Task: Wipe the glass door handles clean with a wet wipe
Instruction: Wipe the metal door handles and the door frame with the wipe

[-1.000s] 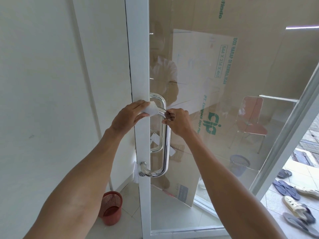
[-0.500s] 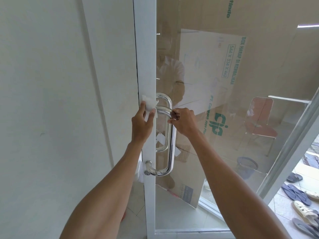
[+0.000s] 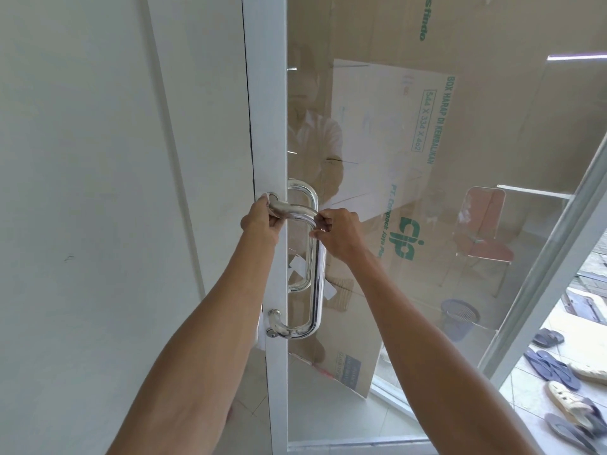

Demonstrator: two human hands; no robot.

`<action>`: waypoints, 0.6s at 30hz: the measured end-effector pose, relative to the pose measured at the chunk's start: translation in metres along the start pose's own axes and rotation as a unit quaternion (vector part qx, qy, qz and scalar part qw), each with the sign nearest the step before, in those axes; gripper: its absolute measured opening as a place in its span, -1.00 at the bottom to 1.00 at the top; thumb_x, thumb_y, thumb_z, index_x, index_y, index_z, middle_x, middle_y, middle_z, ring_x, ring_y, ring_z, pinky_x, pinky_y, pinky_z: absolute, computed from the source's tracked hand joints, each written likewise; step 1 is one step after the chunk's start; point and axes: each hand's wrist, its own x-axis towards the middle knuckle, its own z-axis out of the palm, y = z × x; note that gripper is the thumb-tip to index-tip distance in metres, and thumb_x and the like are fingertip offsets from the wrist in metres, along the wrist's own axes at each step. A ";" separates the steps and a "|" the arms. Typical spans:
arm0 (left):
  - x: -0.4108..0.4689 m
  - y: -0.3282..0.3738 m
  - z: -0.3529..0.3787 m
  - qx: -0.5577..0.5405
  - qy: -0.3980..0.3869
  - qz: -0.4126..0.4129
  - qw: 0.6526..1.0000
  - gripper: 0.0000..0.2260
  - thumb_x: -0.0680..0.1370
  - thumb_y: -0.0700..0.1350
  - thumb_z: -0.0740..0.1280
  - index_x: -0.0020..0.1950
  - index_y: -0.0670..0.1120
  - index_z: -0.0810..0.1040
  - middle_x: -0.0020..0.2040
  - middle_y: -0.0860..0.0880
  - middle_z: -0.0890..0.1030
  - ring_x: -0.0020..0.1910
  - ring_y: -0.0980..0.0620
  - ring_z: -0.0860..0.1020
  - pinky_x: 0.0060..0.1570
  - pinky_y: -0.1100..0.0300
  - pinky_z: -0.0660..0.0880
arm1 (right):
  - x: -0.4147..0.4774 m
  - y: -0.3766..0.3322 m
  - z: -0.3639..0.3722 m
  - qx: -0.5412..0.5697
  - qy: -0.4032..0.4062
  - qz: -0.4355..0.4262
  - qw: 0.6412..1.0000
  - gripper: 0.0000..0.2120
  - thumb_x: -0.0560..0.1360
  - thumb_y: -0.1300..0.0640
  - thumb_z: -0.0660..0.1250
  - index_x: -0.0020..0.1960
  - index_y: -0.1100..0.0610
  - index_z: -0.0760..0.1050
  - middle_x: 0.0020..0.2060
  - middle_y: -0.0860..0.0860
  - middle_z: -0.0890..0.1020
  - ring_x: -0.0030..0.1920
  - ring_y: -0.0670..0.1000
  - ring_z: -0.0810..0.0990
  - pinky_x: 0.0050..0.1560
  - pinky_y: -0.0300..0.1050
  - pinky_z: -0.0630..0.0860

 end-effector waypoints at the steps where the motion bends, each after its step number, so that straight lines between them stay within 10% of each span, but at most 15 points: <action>1: -0.002 -0.002 -0.001 0.011 -0.004 0.001 1.000 -0.84 0.55 -0.17 0.39 0.01 -0.22 0.47 -0.05 -0.21 0.59 -0.24 -0.05 0.58 -0.05 0.06 0.61 | 0.000 0.000 0.000 -0.003 0.000 0.001 1.000 -0.63 0.32 0.17 0.53 -0.42 0.02 0.33 -0.41 -0.02 0.53 -0.34 0.01 0.46 -0.18 -0.12 0.46; 11: -0.023 -0.039 -0.003 0.055 0.028 0.033 0.998 -0.70 0.33 -0.07 0.60 -0.11 -0.17 0.58 -0.11 -0.11 0.62 -0.16 -0.01 0.64 -0.24 0.18 0.64 | 0.000 0.000 -0.002 -0.014 -0.020 -0.026 0.999 -0.77 0.33 0.10 0.54 -0.26 0.14 0.50 -0.30 0.04 0.63 -0.23 0.07 0.58 -0.02 -0.01 0.53; 18: -0.031 -0.069 0.015 0.180 0.079 0.124 0.973 -0.71 0.29 -0.04 0.60 -0.15 -0.16 0.62 -0.18 -0.07 0.67 -0.24 -0.02 0.66 -0.19 0.15 0.63 | -0.008 0.006 -0.013 0.213 -0.015 0.041 0.976 -0.54 0.47 0.14 0.41 0.35 0.04 0.44 0.08 0.01 0.63 0.02 -0.03 0.64 0.06 -0.18 0.55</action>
